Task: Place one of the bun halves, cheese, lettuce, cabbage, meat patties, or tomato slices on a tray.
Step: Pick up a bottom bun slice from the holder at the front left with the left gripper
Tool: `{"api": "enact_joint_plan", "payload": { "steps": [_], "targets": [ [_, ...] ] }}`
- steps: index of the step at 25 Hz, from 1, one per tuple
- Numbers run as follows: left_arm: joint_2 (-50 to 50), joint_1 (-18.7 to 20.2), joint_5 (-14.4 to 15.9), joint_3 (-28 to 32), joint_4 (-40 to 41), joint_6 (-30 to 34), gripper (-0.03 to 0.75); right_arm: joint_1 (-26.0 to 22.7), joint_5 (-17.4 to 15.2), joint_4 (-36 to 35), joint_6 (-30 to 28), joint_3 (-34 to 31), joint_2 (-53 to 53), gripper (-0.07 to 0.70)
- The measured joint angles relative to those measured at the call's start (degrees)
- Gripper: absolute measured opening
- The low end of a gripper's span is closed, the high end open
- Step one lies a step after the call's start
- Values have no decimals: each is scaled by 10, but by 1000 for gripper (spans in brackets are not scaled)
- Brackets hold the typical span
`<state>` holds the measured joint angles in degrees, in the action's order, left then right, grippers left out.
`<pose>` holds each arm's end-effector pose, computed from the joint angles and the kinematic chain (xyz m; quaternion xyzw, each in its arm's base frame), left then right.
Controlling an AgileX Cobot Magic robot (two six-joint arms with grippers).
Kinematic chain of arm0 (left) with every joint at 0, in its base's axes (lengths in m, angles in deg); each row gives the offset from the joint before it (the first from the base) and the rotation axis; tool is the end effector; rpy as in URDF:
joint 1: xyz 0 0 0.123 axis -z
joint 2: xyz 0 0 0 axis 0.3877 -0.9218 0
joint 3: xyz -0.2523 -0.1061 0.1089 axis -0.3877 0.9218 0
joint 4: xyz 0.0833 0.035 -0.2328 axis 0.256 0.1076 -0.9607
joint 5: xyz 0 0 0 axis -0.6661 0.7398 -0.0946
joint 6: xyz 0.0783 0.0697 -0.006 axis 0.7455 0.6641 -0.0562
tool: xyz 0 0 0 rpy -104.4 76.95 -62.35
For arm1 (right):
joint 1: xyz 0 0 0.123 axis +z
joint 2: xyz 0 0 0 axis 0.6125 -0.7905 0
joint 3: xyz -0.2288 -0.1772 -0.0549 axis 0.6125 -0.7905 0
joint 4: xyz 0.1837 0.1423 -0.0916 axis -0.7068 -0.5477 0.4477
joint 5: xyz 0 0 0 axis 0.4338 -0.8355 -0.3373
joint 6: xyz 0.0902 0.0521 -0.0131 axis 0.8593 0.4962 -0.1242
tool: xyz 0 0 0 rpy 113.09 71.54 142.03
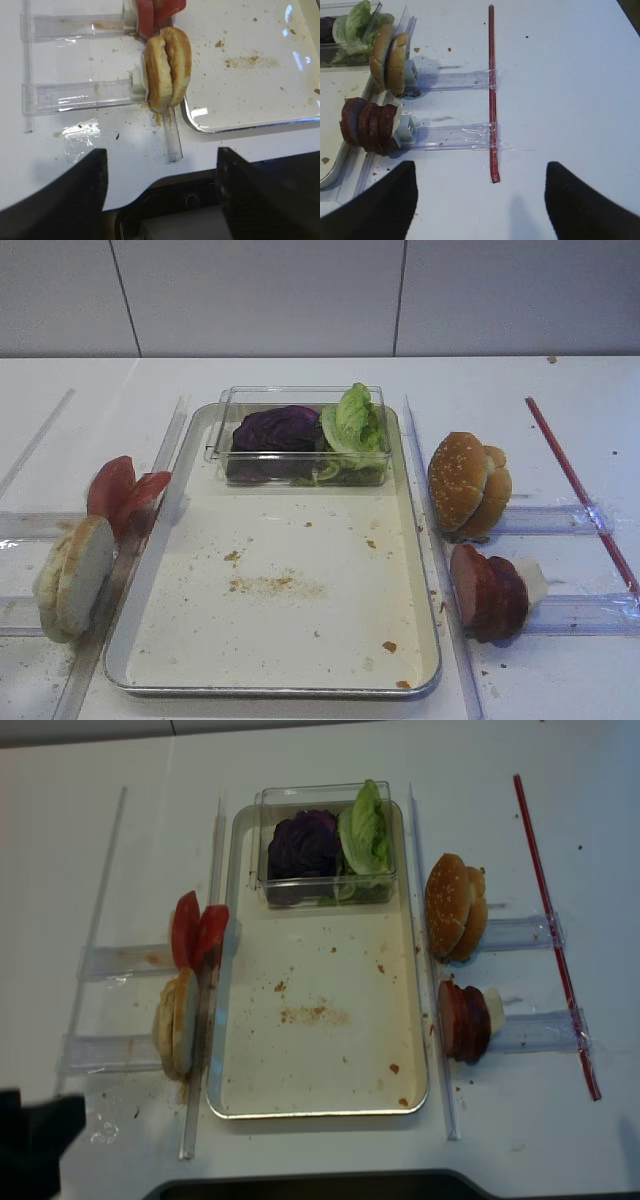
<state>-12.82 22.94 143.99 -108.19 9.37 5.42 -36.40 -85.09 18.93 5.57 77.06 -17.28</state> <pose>0.0460 -0.0185 0.3216 -0.0105 0.9384 -0.0974 0.3313 -0.0069 0.0052 0.2571 0.0087 0.8704 0.0459 0.4902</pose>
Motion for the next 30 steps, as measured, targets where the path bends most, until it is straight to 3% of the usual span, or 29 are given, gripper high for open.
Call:
{"api": "enact_joint_plan", "payload": {
  "steps": [12,21,24,30],
  "targets": [
    [-276,0,-6,-154,57,26,426,0,0,0,0,0,0,531],
    [-333,1,-8,-171,70,52,425,0,0,0,0,0,0,531],
    [-333,23,-8,-171,71,53,425,0,0,0,0,0,0,531],
    [-352,104,-8,-173,90,2,424,0,0,0,0,0,0,531]
  ]
}}
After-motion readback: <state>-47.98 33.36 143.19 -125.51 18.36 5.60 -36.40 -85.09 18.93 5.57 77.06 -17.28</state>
